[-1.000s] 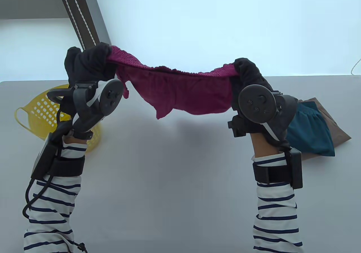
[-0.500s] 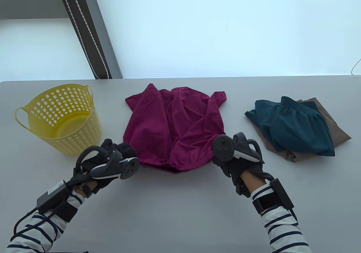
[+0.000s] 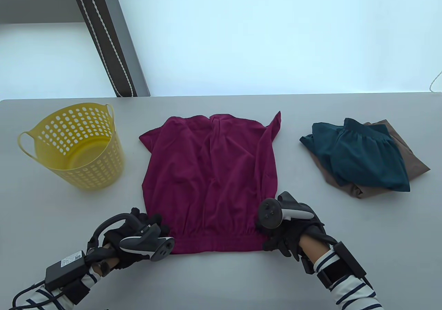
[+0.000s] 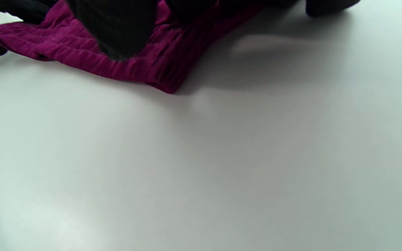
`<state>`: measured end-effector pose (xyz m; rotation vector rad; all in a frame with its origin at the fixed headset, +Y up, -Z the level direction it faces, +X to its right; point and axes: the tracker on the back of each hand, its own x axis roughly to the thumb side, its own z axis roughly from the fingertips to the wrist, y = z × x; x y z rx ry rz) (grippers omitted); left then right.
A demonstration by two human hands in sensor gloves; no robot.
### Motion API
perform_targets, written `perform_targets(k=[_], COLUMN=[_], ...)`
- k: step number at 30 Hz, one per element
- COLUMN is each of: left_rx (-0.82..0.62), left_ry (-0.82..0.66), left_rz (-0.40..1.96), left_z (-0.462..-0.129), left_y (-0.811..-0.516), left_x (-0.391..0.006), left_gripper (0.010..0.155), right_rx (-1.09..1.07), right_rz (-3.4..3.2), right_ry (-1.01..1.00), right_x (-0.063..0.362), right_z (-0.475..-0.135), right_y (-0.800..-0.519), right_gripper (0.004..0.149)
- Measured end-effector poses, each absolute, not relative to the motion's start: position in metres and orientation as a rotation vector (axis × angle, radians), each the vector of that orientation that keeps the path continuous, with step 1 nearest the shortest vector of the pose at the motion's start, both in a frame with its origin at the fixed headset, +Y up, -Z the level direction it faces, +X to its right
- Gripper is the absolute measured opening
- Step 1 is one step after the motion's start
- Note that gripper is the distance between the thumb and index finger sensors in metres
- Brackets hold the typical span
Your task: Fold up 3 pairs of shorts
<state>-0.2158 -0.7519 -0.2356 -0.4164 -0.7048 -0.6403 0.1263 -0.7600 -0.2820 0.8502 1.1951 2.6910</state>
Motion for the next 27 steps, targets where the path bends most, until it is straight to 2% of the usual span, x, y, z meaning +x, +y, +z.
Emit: perform_targets(k=[4,8,11,12,14,17,21,22,24,27], left_rx=[-0.429,-0.477,-0.26,-0.159,-0.079,-0.146,-0.433,-0.461,-0.515,-0.487], left_ry=[-0.749,-0.756,-0.637,-0.6,-0.532,-0.441,-0.339,-0.336,-0.354,-0.419], left_rz=[-0.656,-0.652,-0.486,-0.445,-0.439,-0.512,-0.571,-0.578,-0.596,-0.655], left_z=[-0.222,-0.232,-0.253,-0.263,-0.282,-0.309,-0.336,-0.337,-0.334,-0.321], left_y=[-0.751,-0.741,-0.715,-0.706,-0.697,-0.703,-0.735,-0.739,-0.748,-0.747], left_x=[-0.213,-0.212,-0.215,-0.217,-0.217,-0.212,-0.202,-0.201,-0.195,-0.185], left_gripper=[0.081,0.081,0.084,0.087,0.098,0.101,0.09,0.089,0.089,0.087], right_rx=[0.886,0.822,0.752,0.723,0.617,0.399,0.091,0.054,-0.051,-0.07], right_rz=[2.713,2.675,2.686,2.725,2.792,2.79,2.719,2.71,2.795,2.915], right_ry=[1.189,1.222,1.04,0.913,0.696,0.554,0.373,0.367,0.452,0.775], right_x=[0.124,0.123,0.115,0.111,0.103,0.09,0.07,0.066,0.055,0.045], right_z=[-0.274,-0.285,-0.299,-0.307,-0.323,-0.35,-0.383,-0.387,-0.394,-0.4], right_y=[-0.758,-0.752,-0.729,-0.719,-0.702,-0.689,-0.697,-0.702,-0.718,-0.745], right_gripper=[0.066,0.066,0.077,0.08,0.082,0.084,0.077,0.075,0.072,0.075])
